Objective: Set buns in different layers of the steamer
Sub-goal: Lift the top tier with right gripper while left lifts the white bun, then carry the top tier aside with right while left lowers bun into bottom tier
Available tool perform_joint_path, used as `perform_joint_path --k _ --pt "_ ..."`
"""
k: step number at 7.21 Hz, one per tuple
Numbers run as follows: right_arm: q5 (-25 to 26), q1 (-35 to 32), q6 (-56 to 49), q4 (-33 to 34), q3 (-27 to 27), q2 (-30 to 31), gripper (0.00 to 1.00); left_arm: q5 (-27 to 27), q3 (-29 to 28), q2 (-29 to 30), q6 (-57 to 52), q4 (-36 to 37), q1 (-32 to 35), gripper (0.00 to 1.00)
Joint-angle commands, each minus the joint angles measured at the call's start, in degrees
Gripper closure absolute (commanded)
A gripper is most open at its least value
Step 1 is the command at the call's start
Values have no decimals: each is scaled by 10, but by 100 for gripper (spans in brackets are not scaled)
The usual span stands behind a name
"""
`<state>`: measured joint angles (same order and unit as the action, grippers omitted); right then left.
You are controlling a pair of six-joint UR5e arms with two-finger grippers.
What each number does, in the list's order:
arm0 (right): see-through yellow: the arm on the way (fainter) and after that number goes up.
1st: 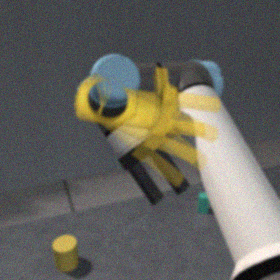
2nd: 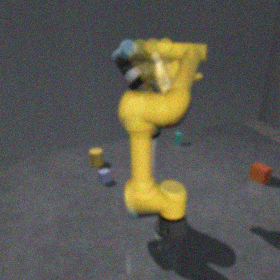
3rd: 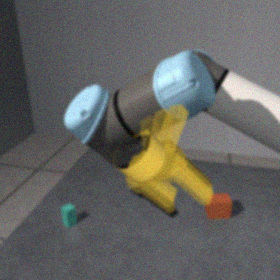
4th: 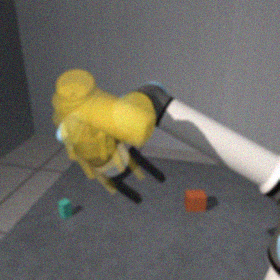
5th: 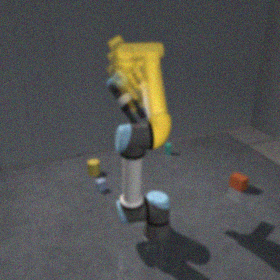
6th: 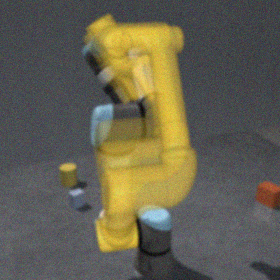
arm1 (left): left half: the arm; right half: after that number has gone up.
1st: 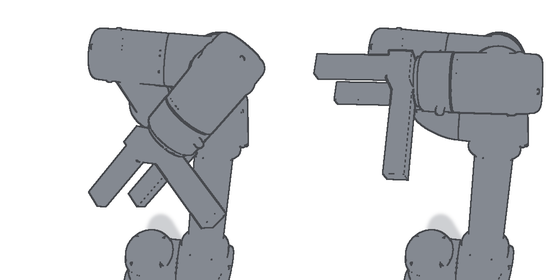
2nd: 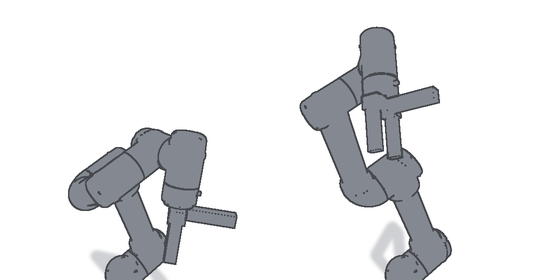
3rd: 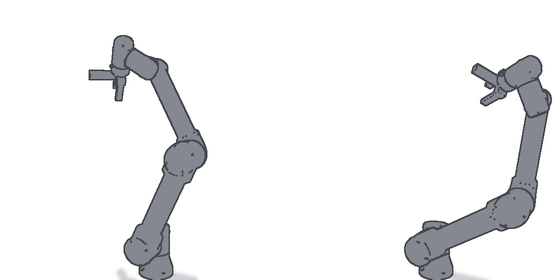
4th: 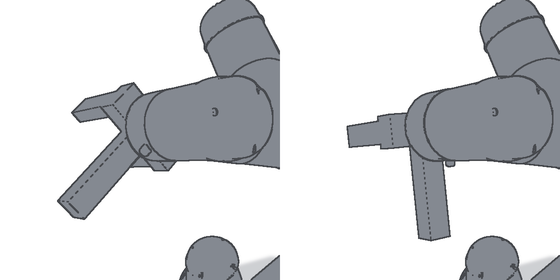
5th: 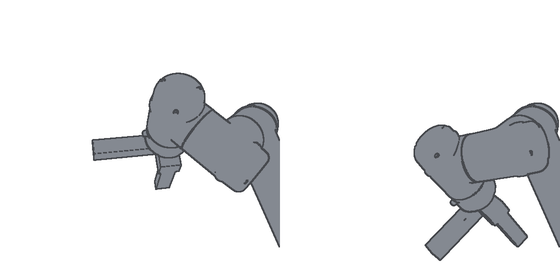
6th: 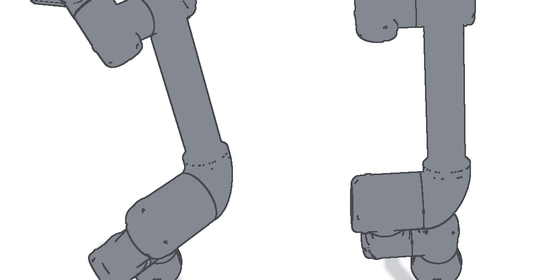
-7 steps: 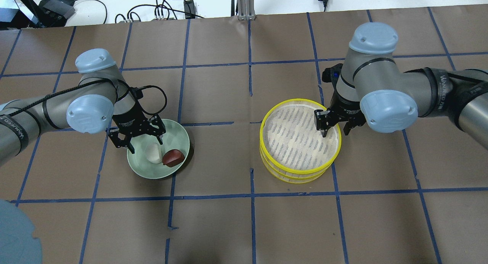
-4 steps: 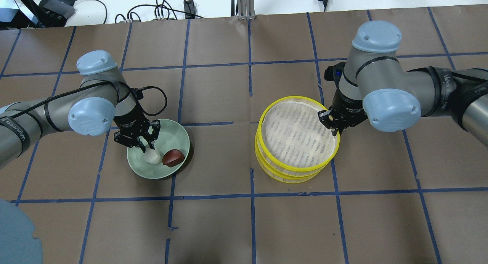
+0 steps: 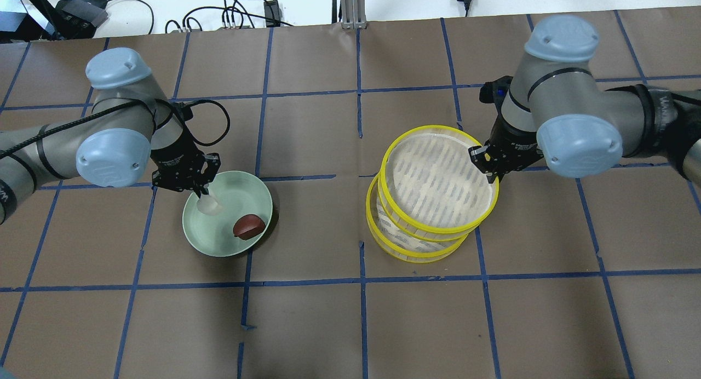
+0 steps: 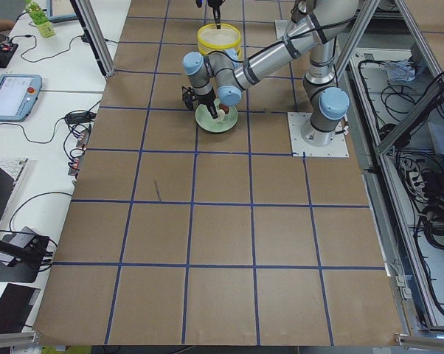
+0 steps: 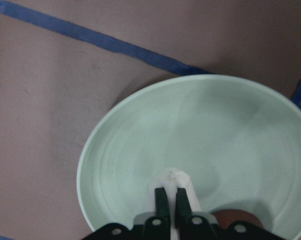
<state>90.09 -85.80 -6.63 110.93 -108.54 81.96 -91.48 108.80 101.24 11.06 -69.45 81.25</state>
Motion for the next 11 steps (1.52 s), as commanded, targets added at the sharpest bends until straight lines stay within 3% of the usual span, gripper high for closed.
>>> perform_joint_path --k 1,2,4,5,9,11 --pt "21 99 -115 -5 20 0 92 -7 -64 -44 26 -85 36 99" --pt "22 140 -194 3 20 -3 92 -5 -88 -43 87 -95 84 99" --pt "33 182 -228 20 19 -7 92 29 -93 -35 210 -82 161 99" --pt "67 197 -227 30 18 -8 94 45 -93 -32 268 -55 194 99" --pt "68 207 -226 32 4 -8 94 46 -97 73 452 126 325 99" --pt "68 207 -226 31 2 -8 93 47 -103 89 536 141 367 99"
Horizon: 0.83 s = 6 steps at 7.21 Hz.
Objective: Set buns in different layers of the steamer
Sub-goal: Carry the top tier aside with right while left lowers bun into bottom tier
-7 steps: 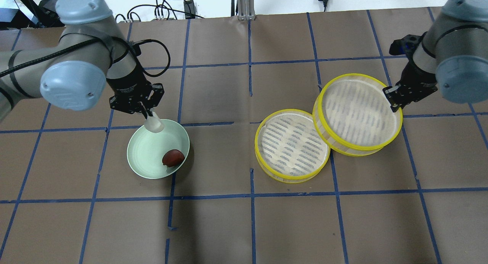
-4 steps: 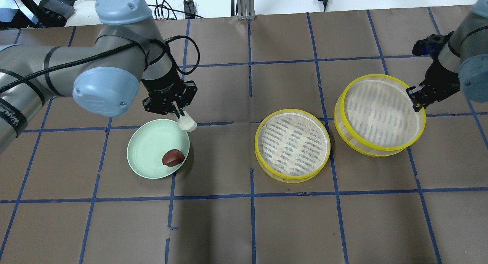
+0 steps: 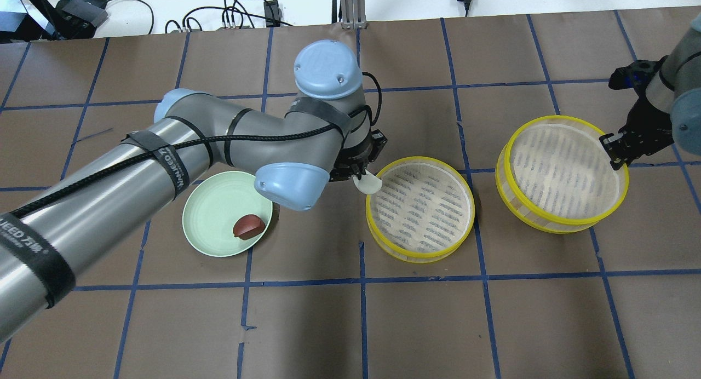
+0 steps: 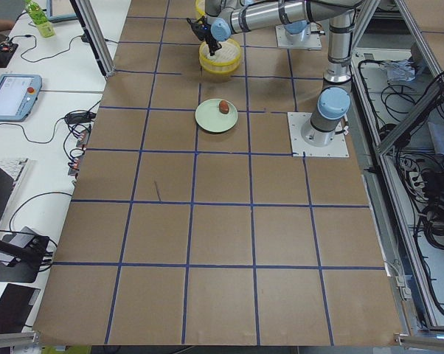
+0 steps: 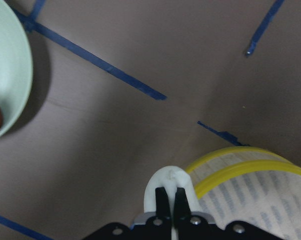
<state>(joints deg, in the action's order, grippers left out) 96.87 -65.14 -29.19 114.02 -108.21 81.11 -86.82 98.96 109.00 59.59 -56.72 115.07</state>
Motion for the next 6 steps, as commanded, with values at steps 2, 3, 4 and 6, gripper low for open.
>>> perform_joint_path --k 2,3,4,6 --pt "-1 -1 0 -1 -4 0 93 -4 -6 15 57 15 47 4" --pt "-5 -1 1 -1 -5 0 93 -7 -14 15 48 25 47 7" --pt "-7 -2 0 -2 -5 0 93 -6 -17 13 32 25 47 1" --pt "-8 -7 1 -2 -5 1 92 -29 -4 -13 -101 14 27 3"
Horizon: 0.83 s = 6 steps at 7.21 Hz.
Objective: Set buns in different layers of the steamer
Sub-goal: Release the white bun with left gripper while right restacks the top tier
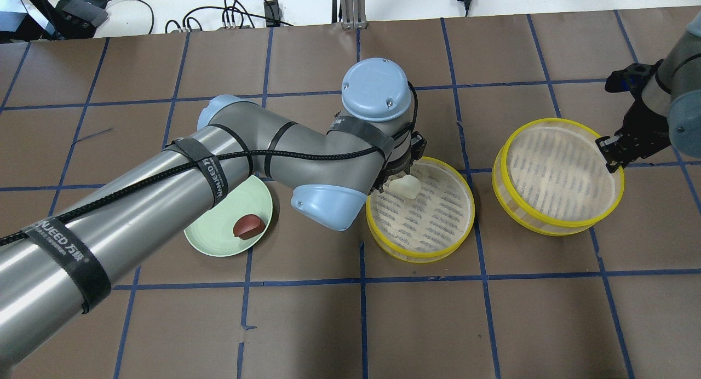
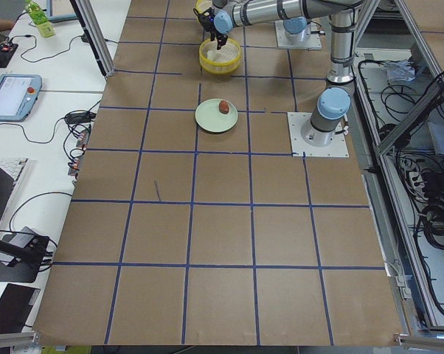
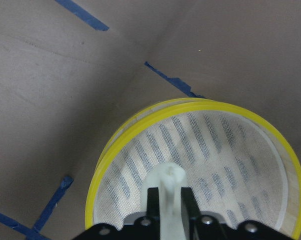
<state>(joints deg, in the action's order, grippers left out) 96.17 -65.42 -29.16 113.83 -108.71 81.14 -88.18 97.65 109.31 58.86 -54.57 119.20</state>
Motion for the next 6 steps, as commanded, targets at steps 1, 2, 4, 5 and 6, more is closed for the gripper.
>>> perform_joint_path --k 1,2,4,5,6 --pt "-5 -19 0 -6 1 2 92 -41 16 -40 -219 -51 -75 3" --pt "-6 -63 9 -7 5 3 92 -42 25 -68 -302 -77 -132 3" --pt "2 -168 97 0 8 4 92 -43 79 -103 -412 -105 -217 2" --pt "4 -221 126 4 9 2 92 -40 121 -105 -434 -101 -242 2" --pt "2 -253 152 3 7 2 92 -40 149 -105 -439 -100 -263 2"
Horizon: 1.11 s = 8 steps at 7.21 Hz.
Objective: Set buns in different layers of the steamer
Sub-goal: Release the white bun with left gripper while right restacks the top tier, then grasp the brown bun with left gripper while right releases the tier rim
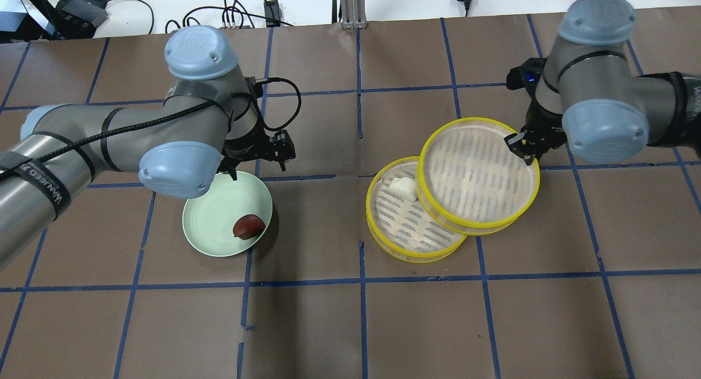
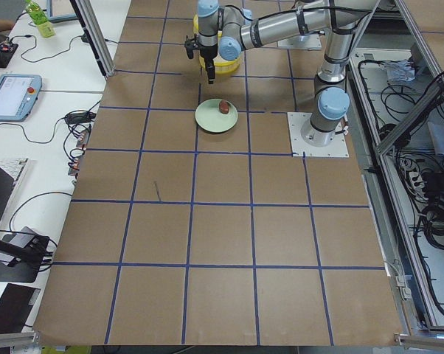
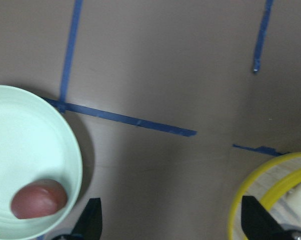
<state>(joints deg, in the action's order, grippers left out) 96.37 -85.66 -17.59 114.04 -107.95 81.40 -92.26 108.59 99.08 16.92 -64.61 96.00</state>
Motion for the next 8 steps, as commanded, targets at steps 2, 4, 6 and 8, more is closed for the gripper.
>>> perform_joint_path --k 2,4,6,8 --pt "1 -77 49 3 -3 -11 92 1 83 0 -19 11 -41 2" --pt "0 -86 55 2 -4 -17 91 1 98 23 -17 56 -43 3" --pt "5 -93 54 2 -4 -19 91 2 99 46 -17 82 -43 4" --pt "3 -93 53 4 -4 -19 90 1 103 45 -18 86 -43 20"
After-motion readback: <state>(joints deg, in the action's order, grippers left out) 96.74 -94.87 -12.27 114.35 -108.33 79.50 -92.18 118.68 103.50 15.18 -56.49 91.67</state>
